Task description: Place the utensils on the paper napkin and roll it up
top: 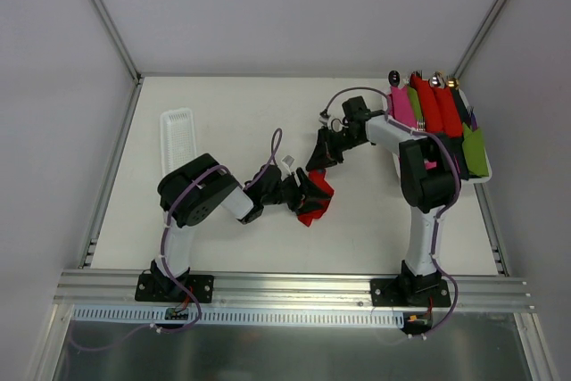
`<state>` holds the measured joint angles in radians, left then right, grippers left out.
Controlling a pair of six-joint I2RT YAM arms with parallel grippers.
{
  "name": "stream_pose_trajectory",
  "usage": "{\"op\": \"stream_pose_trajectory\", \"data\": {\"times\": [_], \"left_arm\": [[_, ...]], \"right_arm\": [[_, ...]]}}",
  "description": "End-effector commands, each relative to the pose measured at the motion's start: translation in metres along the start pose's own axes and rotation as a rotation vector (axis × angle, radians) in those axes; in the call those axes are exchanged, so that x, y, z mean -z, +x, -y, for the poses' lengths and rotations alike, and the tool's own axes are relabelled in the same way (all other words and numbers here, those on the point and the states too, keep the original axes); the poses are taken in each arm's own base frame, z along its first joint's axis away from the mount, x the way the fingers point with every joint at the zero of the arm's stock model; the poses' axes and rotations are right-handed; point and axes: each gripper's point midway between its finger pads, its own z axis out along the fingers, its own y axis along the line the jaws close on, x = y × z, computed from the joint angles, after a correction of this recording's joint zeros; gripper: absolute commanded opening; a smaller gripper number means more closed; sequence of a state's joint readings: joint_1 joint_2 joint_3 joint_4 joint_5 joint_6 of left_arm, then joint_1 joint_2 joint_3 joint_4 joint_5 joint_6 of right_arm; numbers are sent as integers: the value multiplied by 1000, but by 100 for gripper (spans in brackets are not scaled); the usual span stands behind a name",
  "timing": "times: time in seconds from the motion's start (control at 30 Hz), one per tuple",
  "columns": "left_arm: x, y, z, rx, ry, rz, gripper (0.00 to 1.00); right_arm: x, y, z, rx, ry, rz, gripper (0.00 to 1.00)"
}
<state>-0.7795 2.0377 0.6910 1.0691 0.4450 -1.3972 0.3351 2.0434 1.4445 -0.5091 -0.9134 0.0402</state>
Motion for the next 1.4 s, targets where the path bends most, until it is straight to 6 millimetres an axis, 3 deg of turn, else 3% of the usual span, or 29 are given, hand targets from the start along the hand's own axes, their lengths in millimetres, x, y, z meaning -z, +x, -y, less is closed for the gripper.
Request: {"op": "stream_pose_trajectory", "data": {"times": [0.0, 0.23, 0.43, 0.53, 0.77, 1.03, 1.23, 1.37], "left_arm": [[10, 21, -87, 59, -270, -37, 56], [11, 19, -86, 61, -253, -30, 57], [12, 16, -78, 48, -216, -18, 57], [13, 14, -63, 5, -174, -17, 55], [21, 9, -4, -209, -95, -21, 45], [28, 13, 31, -306, -65, -95, 27], [26, 16, 23, -228, -23, -129, 13], [26, 22, -5, -128, -40, -139, 7]], "right_arm": [[-7, 17, 10, -37, -4, -50, 11], [-15, 45, 36, -93, 53, -96, 10], [-27, 54, 60, -86, 111, -133, 8], [-28, 55, 68, -83, 141, -137, 8], [-31, 59, 82, -98, 185, -157, 6], [-32, 59, 85, -108, 194, -167, 5], [-32, 58, 85, -108, 196, -166, 5], [-32, 58, 85, -110, 199, -173, 4]]}}
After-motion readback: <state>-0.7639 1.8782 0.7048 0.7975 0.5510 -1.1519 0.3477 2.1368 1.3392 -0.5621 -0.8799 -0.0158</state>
